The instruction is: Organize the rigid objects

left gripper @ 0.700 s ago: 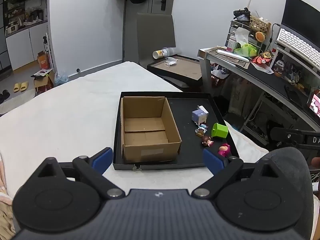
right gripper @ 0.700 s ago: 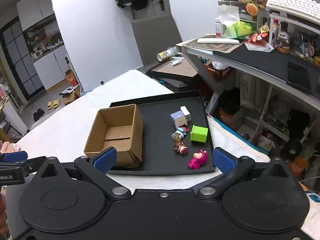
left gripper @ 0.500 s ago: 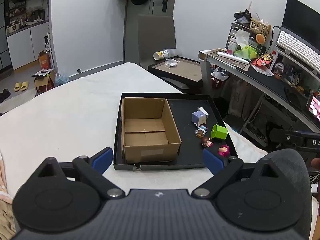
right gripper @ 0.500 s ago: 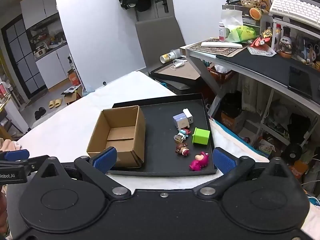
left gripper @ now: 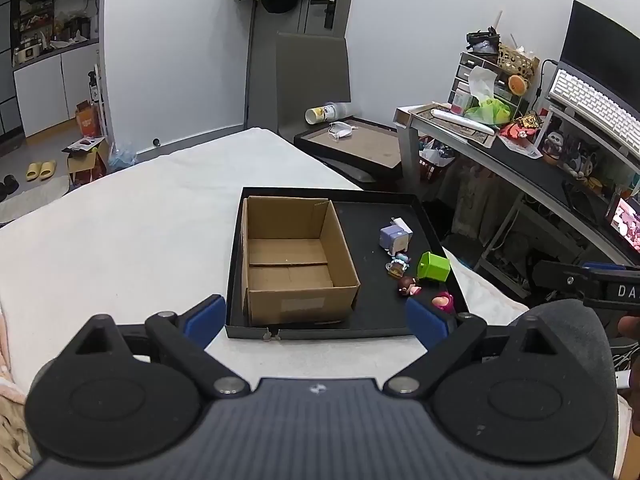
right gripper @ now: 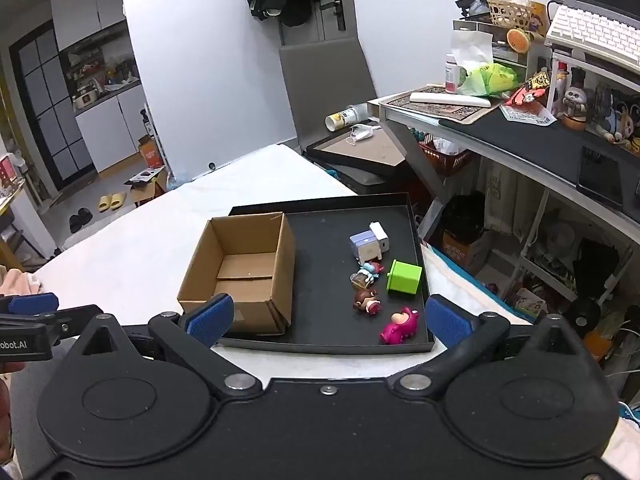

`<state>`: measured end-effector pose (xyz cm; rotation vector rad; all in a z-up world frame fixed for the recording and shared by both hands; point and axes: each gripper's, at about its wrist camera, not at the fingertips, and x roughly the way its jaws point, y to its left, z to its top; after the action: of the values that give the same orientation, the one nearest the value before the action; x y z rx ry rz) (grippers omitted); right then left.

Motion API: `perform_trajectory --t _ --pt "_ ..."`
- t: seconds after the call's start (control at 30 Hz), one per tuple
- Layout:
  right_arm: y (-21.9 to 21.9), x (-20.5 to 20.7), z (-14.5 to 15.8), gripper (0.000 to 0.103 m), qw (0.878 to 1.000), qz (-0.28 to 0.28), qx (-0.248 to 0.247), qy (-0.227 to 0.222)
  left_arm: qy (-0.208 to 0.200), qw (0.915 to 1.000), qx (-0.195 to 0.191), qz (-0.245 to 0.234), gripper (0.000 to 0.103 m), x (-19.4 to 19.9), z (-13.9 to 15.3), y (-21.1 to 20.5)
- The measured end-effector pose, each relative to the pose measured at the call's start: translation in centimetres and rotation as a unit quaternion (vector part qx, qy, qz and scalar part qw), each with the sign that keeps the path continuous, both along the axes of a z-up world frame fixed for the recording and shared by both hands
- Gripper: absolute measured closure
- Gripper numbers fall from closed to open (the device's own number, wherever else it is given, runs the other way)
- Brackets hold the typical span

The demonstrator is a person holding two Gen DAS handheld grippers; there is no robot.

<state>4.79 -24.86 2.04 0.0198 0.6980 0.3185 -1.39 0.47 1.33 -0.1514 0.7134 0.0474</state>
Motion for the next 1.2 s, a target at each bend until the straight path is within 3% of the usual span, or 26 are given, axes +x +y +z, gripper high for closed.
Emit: perform_trajectory --t 1.2 --pt "-1.0 -1.2 0.3 0.0 1.0 -0.015 0.002 -0.006 -0.005 1.0 0.003 -0.003 0.007 -0.1 -0.4 -0.7"
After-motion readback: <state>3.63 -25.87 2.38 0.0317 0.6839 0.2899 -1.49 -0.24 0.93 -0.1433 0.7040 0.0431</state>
